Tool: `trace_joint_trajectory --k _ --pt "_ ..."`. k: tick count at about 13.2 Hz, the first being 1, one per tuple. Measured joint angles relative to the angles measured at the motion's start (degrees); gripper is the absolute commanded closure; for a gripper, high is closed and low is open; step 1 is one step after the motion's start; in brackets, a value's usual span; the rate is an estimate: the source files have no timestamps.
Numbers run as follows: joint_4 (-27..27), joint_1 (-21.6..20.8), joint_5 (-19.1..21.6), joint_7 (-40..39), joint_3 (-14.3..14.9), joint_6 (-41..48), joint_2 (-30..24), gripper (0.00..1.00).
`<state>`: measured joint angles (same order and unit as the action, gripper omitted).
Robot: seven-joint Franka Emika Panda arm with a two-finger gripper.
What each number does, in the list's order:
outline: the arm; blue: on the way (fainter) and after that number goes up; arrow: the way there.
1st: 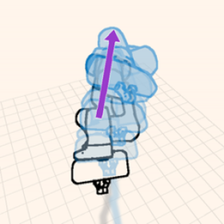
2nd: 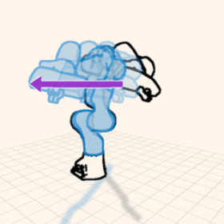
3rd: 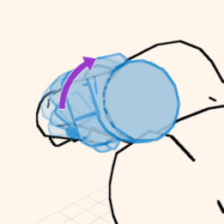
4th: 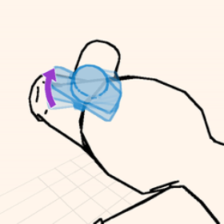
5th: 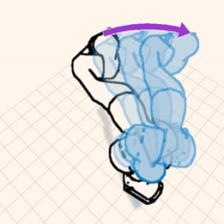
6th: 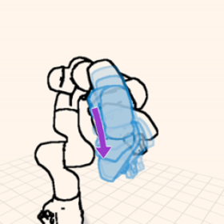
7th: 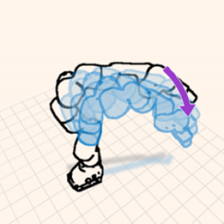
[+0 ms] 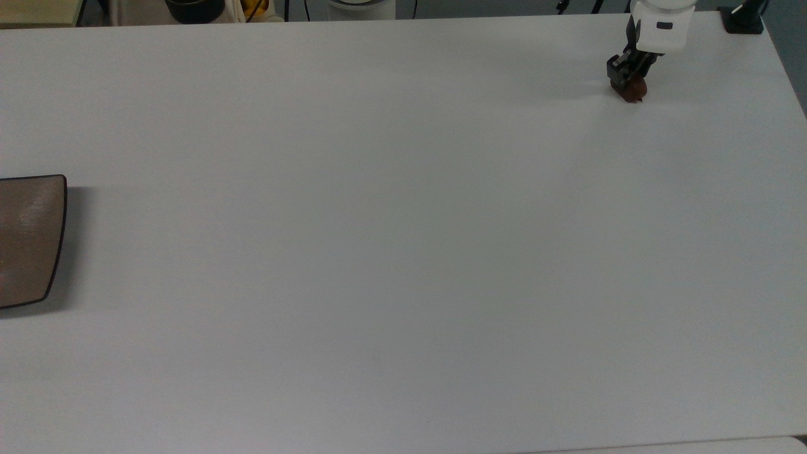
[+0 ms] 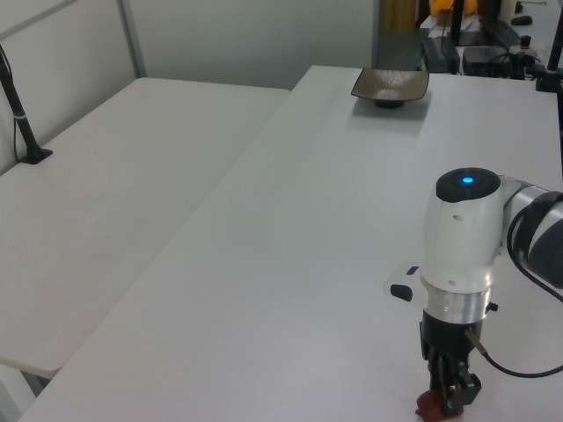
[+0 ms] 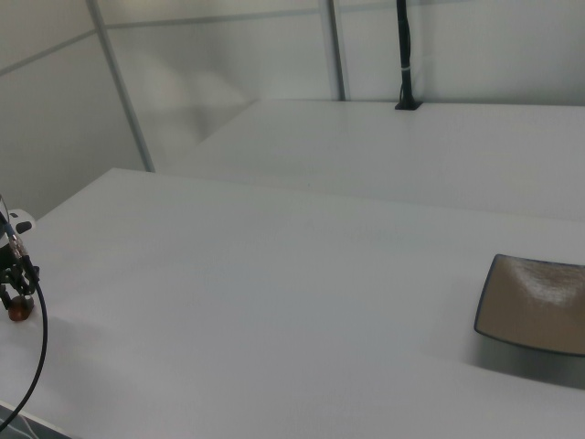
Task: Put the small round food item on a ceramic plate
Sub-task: 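Close the gripper on the dark red food item, then lift the food item and carry it to the dark square plate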
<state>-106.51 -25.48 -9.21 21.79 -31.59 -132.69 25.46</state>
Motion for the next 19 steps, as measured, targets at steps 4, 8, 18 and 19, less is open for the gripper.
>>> trace_joint_trajectory --k 4,8,18,19 --pt "0.0 -0.1 -0.4 -0.6 0.0 0.0 0.1 0.87" --pt "0.0 0.5 -0.6 -0.7 0.0 0.0 -0.3 0.86" --pt "-0.3 14.7 -0.5 -18.6 6.9 19.6 -14.5 0.86" --pt "-0.2 14.8 -0.5 -21.2 9.1 20.3 -15.1 0.86"
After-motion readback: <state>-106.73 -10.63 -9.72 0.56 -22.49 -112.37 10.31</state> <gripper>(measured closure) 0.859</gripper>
